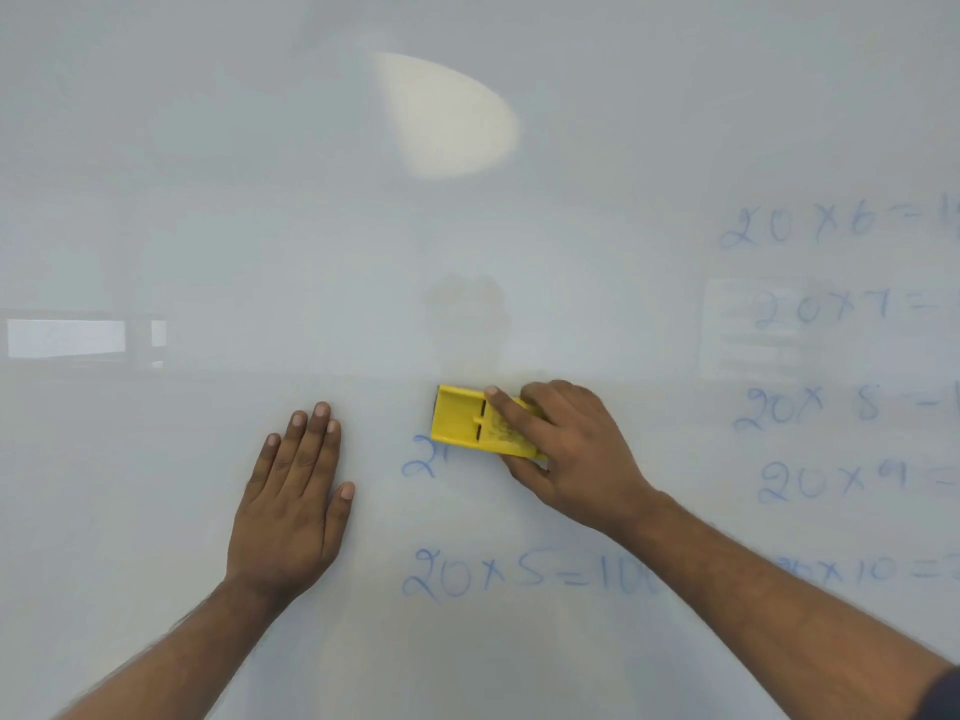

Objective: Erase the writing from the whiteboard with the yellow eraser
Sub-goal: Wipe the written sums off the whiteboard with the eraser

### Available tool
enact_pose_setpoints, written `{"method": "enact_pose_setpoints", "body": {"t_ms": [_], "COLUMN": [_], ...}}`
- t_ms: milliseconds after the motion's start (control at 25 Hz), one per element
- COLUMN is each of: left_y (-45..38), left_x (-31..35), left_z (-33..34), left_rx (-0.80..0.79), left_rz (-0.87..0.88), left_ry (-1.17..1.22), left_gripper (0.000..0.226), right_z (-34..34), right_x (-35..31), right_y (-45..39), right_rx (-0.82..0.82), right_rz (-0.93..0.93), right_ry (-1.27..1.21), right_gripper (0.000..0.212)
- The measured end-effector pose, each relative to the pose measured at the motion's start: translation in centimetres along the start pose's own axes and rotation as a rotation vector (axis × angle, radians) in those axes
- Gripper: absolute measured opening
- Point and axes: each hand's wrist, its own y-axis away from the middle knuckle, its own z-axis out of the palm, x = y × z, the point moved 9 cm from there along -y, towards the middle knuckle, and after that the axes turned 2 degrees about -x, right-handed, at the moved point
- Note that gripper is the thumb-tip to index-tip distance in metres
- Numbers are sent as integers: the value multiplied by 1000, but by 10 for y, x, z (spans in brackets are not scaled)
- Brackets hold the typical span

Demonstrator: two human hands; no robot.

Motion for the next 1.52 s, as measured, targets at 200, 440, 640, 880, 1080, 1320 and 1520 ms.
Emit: {"method": "enact_pose_setpoints", "body": {"t_ms": [200,440,640,880,1080,1320,1520], "left_y": [5,10,14,22,30,34,36], "left_x": [-1,-3,-3,-5,-7,-7,-8], "left_z": [2,2,3,6,8,10,9], "left_rx": [-4,-1,9,5,0,-5,-16], "left_rz": [7,19,14,36,33,25,37], "left_ry": [17,13,11,24,27,32,33], "left_gripper": [65,65,65,65,65,64,64], "right_z": [24,19,7,42,34,23,52], "right_x": [-37,-41,-21,-76,-67,-42,-89], "right_y": [9,36,-16,14,43,-5,35], "right_rx": [-41,-123,-8,-102,-165,-35,-130], "right_rz": [-64,-284,-7,-146,-276,45,-98], "right_ry": [-49,37,11,-58,20,-15,-75], "right_gripper": [59,51,57,55,51,60,55]}}
